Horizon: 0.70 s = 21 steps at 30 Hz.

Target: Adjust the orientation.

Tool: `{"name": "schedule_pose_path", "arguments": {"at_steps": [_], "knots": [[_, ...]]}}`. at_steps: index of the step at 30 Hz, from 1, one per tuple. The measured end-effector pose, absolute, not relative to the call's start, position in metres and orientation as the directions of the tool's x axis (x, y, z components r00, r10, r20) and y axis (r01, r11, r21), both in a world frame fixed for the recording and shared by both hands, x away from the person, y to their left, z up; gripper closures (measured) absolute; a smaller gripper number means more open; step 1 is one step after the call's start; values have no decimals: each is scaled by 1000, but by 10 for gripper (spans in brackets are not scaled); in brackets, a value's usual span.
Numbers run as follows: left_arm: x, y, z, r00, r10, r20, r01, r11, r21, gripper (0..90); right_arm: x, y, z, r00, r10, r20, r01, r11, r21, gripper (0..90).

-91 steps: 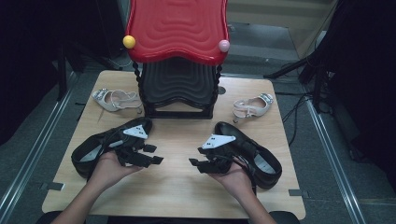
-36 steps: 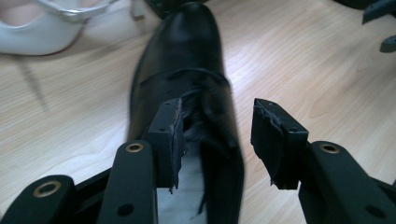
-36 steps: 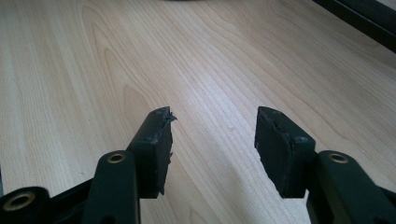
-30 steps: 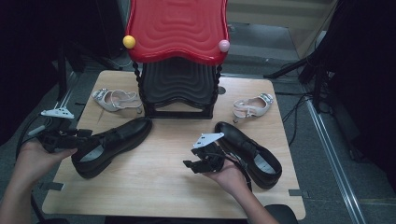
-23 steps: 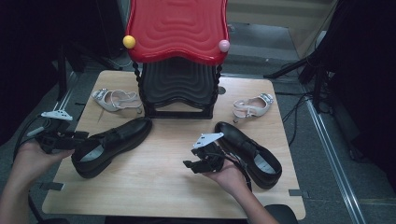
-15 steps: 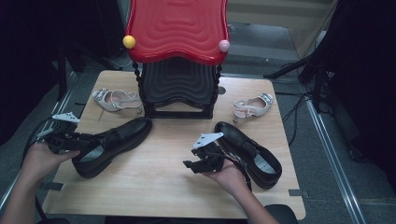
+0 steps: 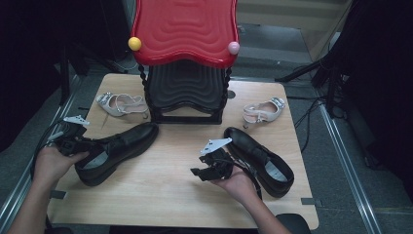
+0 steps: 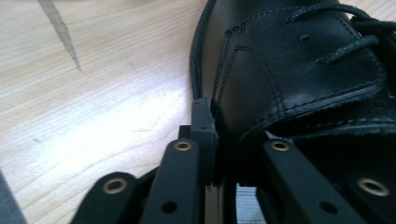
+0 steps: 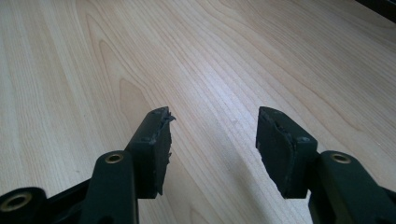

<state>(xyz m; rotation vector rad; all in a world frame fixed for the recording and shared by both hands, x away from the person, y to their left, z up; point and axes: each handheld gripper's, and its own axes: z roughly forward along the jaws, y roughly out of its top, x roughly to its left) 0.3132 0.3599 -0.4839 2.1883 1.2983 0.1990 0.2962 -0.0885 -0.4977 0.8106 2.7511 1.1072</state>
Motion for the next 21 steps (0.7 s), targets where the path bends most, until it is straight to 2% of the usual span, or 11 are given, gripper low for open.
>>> {"name": "schedule_pose_path", "arguments": {"at_steps": [10, 21], "knots": [[306, 350, -471, 517, 838, -172, 740, -337, 582, 850, 299, -94, -495, -843, 515, 153, 469, 568, 676, 464], [306, 305, -466, 579, 794, -186, 718, -388, 577, 843, 297, -97, -494, -840, 522, 148, 469, 561, 682, 463]]}}
